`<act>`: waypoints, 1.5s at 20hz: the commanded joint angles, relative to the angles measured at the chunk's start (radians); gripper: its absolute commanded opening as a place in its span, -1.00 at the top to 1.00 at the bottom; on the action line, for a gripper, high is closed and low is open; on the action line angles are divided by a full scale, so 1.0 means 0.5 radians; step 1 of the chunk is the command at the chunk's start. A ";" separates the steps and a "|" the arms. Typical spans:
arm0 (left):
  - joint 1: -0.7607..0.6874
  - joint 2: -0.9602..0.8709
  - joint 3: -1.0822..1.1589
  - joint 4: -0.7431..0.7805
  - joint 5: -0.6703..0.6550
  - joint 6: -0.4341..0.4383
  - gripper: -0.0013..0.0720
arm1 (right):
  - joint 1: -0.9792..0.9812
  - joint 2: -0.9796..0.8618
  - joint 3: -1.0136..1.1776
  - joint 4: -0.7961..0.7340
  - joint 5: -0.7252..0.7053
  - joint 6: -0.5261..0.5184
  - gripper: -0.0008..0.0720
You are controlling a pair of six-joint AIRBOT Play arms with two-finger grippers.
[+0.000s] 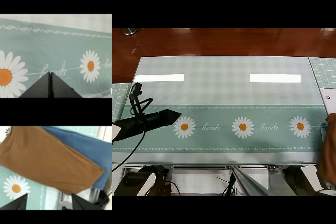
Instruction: Fold the shirts.
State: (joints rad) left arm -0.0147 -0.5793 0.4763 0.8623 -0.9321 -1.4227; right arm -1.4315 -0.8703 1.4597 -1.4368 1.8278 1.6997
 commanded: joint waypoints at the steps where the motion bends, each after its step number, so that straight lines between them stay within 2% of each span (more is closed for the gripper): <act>1: -0.001 -0.072 0.011 -0.055 0.070 0.008 0.90 | -0.012 -0.035 -0.021 0.437 -0.165 0.016 -0.59; 3: 0.000 -0.195 0.125 -0.140 0.078 0.215 0.90 | 0.069 -0.129 -0.021 0.916 -0.229 0.016 -0.57; 4: 0.000 -0.270 0.258 -0.168 0.066 0.259 0.90 | 0.184 -0.183 -0.021 1.100 -0.251 0.018 -0.58; 7: -0.010 -0.504 0.809 -0.185 -0.023 0.318 0.90 | 0.743 -0.322 -0.021 1.351 -0.389 0.016 -0.51; 8: -0.019 -0.582 1.011 -0.186 -0.057 0.317 0.90 | 1.009 -0.361 -0.021 1.374 -0.499 -0.047 0.65; 9: -0.045 -0.661 1.228 -0.185 -0.093 0.317 0.90 | 1.292 -0.389 -0.021 1.375 -0.684 -0.127 0.90; 10: -0.067 -0.736 1.431 -0.185 -0.143 0.317 0.90 | 1.563 -0.403 -0.021 1.376 -0.884 -0.182 0.90; 11: -0.090 -0.793 1.603 -0.185 -0.197 0.316 0.90 | 1.862 -0.408 -0.021 1.350 -1.096 -0.332 0.90; 12: -0.119 -0.846 1.760 -0.184 -0.244 0.316 0.90 | 2.140 -0.410 -0.021 1.237 -1.266 -0.421 0.90; 13: -0.150 -0.887 1.861 -0.172 -0.254 0.314 0.91 | 2.441 -0.418 -0.021 0.994 -1.405 -0.424 0.90; 16: -0.297 -0.951 1.871 -0.043 -0.294 0.272 0.91 | 3.212 -0.542 -0.037 0.089 -1.489 -0.207 0.90; 18: -0.410 -0.977 1.662 0.128 -0.259 0.271 0.90 | 3.518 -0.702 -0.133 -0.310 -1.453 0.002 0.90; 19: -0.450 -1.000 1.518 0.228 -0.171 0.252 0.91 | 3.587 -0.802 -0.197 -0.402 -1.433 0.083 0.90; 20: -0.460 -1.041 1.366 0.362 -0.082 0.161 0.91 | 3.601 -0.896 -0.244 -0.423 -1.411 0.180 0.90; 22: -0.386 -1.157 1.185 0.564 -0.097 -0.115 0.90 | 3.539 -1.062 -0.260 -0.388 -1.309 0.359 0.90; 24: -0.274 -1.238 1.111 0.567 -0.125 -0.113 0.90 | 3.469 -1.137 -0.260 -0.377 -1.238 0.385 0.90; 26: -0.191 -1.275 1.111 0.567 -0.111 -0.050 0.90 | 3.429 -1.159 -0.260 -0.398 -1.247 0.385 0.90; 30: -0.118 -1.273 1.111 0.566 -0.092 -0.052 0.90 | 3.417 -1.158 -0.260 -0.446 -1.294 0.385 0.90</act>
State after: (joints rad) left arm -0.1013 -1.2053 1.0439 1.1271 -0.9806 -1.4418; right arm 0.2798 -1.4357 1.3319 -1.6333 1.1854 1.8763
